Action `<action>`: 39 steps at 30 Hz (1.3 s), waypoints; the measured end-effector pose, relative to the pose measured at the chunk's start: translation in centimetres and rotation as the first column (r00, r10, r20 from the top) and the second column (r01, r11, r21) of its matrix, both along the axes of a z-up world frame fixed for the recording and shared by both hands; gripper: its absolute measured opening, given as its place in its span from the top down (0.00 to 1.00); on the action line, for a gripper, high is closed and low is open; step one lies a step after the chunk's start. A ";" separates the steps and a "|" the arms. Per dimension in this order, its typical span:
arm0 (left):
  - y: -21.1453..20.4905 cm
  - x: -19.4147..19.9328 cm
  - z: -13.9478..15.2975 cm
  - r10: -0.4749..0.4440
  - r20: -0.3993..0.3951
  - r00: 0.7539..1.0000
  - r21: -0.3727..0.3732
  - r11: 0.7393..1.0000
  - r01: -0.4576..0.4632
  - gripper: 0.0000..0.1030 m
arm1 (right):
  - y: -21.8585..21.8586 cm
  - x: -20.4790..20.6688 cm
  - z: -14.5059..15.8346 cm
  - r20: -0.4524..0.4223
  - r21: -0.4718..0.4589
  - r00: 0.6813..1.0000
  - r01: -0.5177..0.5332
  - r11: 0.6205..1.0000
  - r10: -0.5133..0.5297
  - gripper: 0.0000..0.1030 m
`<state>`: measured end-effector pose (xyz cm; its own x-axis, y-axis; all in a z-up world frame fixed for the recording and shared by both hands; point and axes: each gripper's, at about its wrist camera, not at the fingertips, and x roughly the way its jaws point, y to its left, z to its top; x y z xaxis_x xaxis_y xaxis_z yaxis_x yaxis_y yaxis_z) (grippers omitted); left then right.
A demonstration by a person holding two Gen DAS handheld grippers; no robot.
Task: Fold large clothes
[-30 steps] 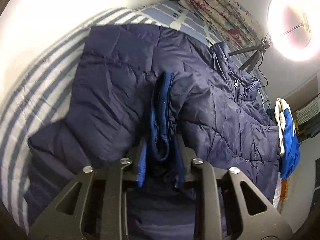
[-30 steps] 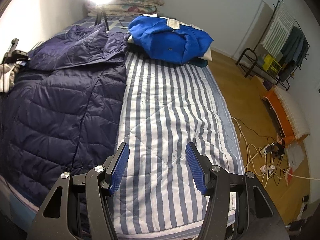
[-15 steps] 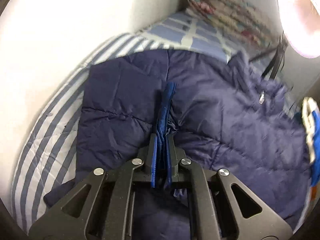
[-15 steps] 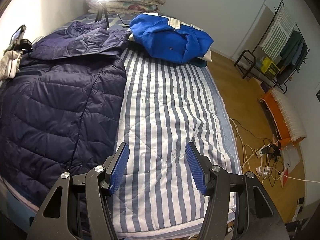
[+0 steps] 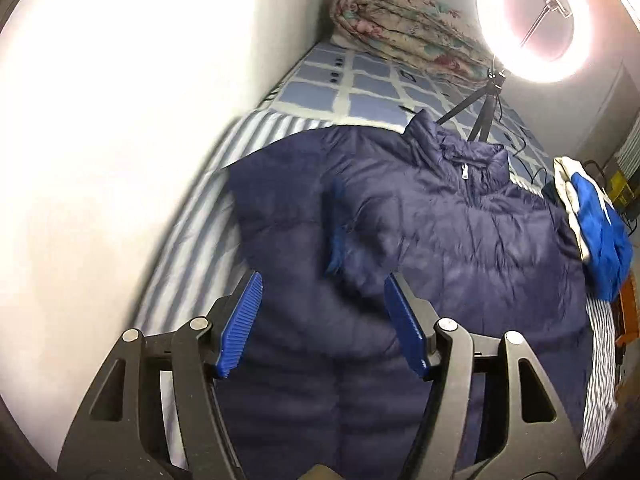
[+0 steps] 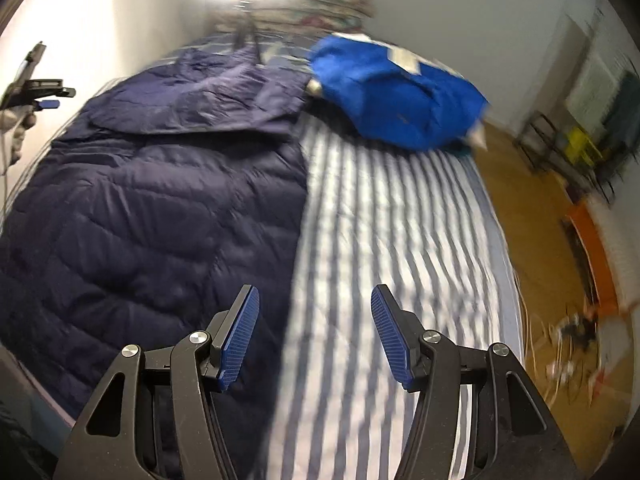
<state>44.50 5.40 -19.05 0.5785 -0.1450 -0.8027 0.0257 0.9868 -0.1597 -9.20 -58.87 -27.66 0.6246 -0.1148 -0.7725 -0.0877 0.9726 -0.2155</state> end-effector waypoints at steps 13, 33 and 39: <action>4.5 -11.6 -5.5 -0.012 -0.153 0.988 0.072 0.997 0.024 0.36 | 1.3 18.2 -2.9 -0.025 0.221 0.997 0.079 0.972 -0.075 0.44; 6.0 -15.2 -4.4 -0.056 -0.164 0.985 0.029 0.998 0.062 0.36 | -0.3 18.9 -4.7 -0.118 0.252 0.983 0.169 0.953 -0.143 0.72; 6.2 -19.8 -4.5 -0.082 -0.212 0.974 -0.032 0.997 0.077 0.36 | -0.6 9.3 -0.8 -0.081 0.271 0.995 0.078 0.959 -0.059 0.57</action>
